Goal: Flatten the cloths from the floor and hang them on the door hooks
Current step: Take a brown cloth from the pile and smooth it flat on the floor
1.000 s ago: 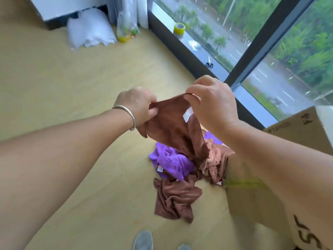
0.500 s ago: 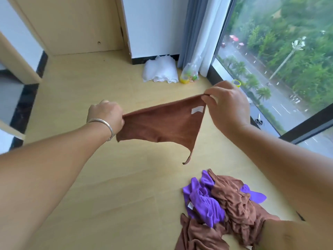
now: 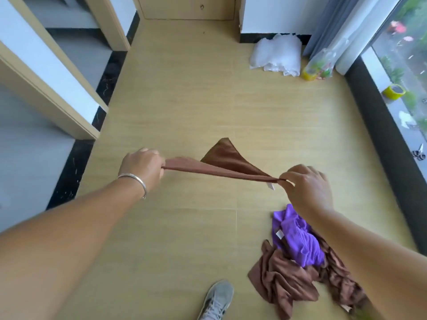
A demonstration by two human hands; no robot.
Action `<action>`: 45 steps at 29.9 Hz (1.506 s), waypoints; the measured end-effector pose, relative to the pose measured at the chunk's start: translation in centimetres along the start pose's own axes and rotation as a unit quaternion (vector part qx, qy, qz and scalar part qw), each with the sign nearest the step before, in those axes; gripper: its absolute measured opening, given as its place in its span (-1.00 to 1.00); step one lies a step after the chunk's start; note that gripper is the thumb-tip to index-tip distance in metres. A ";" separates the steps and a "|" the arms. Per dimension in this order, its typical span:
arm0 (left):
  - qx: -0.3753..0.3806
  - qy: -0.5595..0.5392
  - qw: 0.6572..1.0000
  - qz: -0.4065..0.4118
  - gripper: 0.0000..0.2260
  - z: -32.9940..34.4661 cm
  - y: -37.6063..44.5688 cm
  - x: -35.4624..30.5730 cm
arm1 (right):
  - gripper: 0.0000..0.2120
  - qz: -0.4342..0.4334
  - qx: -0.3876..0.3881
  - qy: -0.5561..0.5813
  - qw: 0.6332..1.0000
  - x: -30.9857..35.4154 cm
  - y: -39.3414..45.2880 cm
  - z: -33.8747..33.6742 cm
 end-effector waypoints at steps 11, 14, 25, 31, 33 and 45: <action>0.157 -0.115 0.979 -0.066 -0.90 23.0 -27.9 -5.7 | -0.95 -0.065 0.189 -0.045 0.979 -1.0 -23.6 20.6; 0.181 -0.124 0.975 -0.033 -0.71 26.7 -33.5 -7.6 | -0.88 -0.085 0.233 -0.057 0.967 -1.3 -28.6 24.4; 0.240 -0.153 0.957 -0.046 -0.69 32.9 -39.3 -7.4 | -0.83 -0.094 0.254 -0.075 0.960 0.3 -30.8 27.9; 0.236 -0.110 0.961 -0.088 -0.85 29.2 -31.9 -2.5 | -0.90 -0.093 0.211 -0.094 0.969 3.5 -21.6 24.9; 0.211 -0.092 0.969 -0.094 -0.82 26.3 -28.0 -0.4 | -0.90 -0.086 0.179 -0.094 0.976 4.7 -17.5 22.5; 0.016 -0.042 0.991 -0.124 -0.77 1.2 -7.1 10.8 | -0.84 -0.060 -0.016 -0.056 0.997 12.2 4.6 0.8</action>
Point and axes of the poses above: each hand's wrist, its own y-axis towards the middle knuckle, its own z-axis out of the palm, x = y × z, the point moved 10 cm from there along y, towards the middle knuckle, and after that the axes turned 8 degrees about -x, right-handed, at the moved point
